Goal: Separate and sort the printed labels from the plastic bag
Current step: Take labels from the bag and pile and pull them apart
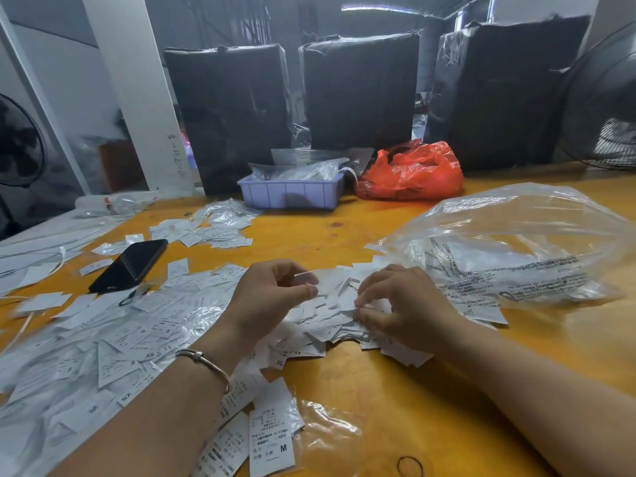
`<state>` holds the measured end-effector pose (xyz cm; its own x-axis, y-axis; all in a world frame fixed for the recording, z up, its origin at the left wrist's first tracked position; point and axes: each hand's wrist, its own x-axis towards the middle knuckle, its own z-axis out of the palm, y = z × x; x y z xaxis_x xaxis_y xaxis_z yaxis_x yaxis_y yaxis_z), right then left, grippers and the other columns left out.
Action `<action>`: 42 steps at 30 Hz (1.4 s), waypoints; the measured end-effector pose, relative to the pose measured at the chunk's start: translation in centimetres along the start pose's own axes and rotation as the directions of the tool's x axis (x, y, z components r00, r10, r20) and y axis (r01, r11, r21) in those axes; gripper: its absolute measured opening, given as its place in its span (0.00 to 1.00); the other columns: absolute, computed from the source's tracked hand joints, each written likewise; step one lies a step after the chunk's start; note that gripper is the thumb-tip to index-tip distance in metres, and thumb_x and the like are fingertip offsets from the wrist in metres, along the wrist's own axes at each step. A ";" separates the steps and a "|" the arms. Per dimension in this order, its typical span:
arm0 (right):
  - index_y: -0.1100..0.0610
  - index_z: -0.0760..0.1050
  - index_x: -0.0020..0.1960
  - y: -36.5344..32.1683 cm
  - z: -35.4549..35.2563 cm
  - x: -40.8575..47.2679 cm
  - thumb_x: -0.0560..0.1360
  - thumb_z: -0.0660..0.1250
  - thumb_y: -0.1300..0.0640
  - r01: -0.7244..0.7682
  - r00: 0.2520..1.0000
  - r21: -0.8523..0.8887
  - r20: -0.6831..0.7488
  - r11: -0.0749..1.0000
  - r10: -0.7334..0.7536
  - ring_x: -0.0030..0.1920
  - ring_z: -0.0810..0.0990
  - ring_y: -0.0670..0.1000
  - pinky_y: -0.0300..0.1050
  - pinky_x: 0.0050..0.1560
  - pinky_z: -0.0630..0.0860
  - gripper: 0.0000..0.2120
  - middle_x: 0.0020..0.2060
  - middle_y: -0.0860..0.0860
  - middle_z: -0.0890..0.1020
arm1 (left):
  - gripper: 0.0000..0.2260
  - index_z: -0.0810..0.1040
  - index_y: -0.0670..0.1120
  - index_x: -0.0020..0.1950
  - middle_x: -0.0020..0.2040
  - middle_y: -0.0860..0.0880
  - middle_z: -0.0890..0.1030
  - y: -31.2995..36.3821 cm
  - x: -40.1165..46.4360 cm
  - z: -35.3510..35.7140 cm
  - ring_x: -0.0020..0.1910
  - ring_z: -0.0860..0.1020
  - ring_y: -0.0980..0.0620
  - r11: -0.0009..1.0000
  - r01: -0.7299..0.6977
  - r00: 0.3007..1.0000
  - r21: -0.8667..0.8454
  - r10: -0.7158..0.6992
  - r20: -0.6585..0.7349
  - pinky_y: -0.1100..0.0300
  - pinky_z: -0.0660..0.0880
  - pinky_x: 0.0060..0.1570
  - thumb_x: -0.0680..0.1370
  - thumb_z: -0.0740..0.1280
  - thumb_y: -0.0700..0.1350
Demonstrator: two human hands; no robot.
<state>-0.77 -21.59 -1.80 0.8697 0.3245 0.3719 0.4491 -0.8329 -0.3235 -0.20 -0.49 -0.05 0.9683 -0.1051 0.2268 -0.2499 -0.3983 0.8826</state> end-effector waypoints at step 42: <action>0.56 0.80 0.57 -2.0 -3.5 -1.2 0.66 0.78 0.60 0.295 0.945 0.382 -0.249 0.876 -0.210 0.45 0.82 0.42 0.43 0.41 0.79 0.20 0.51 0.47 0.82 | 0.17 0.81 0.40 0.33 0.30 0.46 0.81 1.5 -0.9 0.3 0.31 0.79 0.52 0.996 -0.057 0.914 -0.067 0.079 0.398 0.62 0.75 0.35 0.69 0.72 0.54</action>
<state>-3.39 -21.84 1.43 0.6770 0.3706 0.6359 0.7283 -0.4621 -0.5060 -1.48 -1.22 0.94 0.8641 -0.4904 0.1132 -0.3043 -0.3299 0.8936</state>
